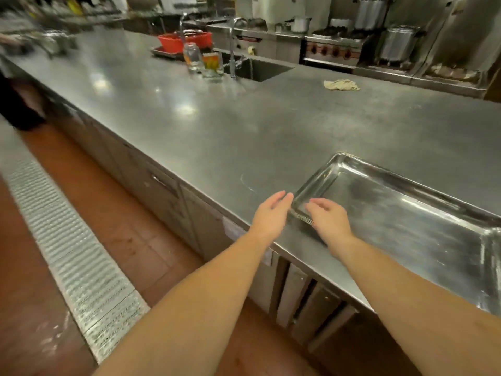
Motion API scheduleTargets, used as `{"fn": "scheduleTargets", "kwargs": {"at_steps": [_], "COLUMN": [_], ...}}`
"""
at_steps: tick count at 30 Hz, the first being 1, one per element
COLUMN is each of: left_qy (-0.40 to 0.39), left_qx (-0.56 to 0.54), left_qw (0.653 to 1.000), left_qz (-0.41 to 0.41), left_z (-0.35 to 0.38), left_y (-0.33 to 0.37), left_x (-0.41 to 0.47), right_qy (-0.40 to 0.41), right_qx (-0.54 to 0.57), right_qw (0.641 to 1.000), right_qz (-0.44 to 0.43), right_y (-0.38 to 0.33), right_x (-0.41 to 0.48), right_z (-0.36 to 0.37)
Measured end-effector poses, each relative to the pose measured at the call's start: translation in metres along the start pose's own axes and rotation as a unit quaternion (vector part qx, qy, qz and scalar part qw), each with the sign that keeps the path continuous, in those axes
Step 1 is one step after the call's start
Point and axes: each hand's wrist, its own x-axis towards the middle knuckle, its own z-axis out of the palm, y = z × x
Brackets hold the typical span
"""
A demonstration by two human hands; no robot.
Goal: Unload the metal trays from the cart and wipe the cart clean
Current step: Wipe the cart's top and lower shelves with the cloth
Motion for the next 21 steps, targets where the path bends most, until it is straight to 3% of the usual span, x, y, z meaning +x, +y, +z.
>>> {"fn": "scheduleTargets", "kwargs": {"at_steps": [11,21], "left_qy": [0.235,0.445], "left_qx": [-0.015,-0.016], "left_qw": [0.972,0.895], "left_qz": [0.005,-0.016], "left_z": [-0.201,-0.348], "left_y": [-0.035,-0.09], "left_x": [-0.154,-0.391], "right_qy": [-0.244,-0.484], "right_qx": [0.049,0.035], "right_qw": [0.968,0.874], "right_qz": [-0.017,-0.027], "right_y": [-0.04,-0.053], "right_x": [-0.151,-0.394], "right_z": [0.186,0.324]}}
